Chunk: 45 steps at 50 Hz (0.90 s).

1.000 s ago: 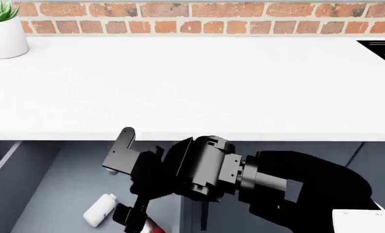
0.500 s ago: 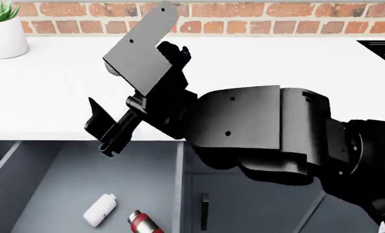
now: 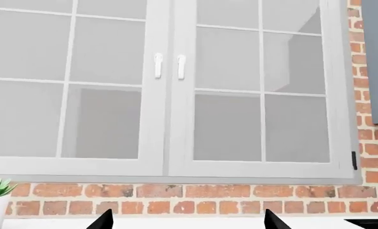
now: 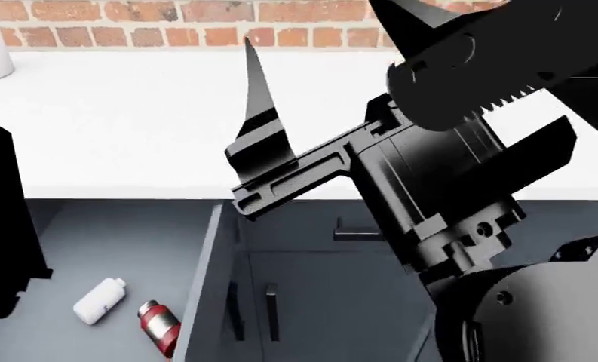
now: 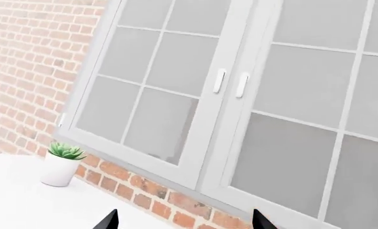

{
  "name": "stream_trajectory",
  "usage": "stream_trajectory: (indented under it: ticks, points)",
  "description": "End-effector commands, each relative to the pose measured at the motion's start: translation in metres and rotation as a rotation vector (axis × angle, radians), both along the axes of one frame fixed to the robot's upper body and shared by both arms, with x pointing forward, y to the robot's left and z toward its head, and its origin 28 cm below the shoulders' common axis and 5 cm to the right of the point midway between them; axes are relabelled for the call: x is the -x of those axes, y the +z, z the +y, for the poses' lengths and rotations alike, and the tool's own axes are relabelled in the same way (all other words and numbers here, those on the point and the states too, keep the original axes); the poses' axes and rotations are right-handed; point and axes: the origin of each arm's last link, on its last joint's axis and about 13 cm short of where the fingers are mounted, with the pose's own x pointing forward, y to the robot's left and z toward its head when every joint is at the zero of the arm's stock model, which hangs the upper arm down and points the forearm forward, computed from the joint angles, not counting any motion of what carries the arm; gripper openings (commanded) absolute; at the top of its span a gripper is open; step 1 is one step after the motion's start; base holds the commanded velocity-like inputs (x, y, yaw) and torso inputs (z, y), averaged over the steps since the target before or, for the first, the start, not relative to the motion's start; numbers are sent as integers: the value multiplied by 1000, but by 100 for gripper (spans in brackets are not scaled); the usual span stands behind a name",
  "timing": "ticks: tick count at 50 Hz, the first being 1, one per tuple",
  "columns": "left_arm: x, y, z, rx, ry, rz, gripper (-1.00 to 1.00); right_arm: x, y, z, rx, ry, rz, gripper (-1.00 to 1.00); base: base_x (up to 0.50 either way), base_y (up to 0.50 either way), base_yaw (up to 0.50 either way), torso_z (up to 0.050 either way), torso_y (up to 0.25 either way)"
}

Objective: Pick and place the shaker into the drawer. Then close the cabinet.

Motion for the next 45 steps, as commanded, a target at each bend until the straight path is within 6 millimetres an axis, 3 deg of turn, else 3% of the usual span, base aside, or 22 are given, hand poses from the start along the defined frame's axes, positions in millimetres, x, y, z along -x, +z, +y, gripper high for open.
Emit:
stream_trajectory:
  ticks: [1, 15, 45]
  points:
    - [1, 2, 2, 3, -5, -12, 100, 9, -3, -6, -68, -30, -39, 100, -217, -501, 0, 0, 0]
    - [1, -6, -4, -2, -10, 7, 100, 2, -13, -6, -63, -55, -6, 100, -220, -501, 0, 0, 0]
    - [-3, -4, -18, -14, -34, -10, 100, 5, -13, -11, -50, -73, -1, 100, -225, -501, 0, 0, 0]
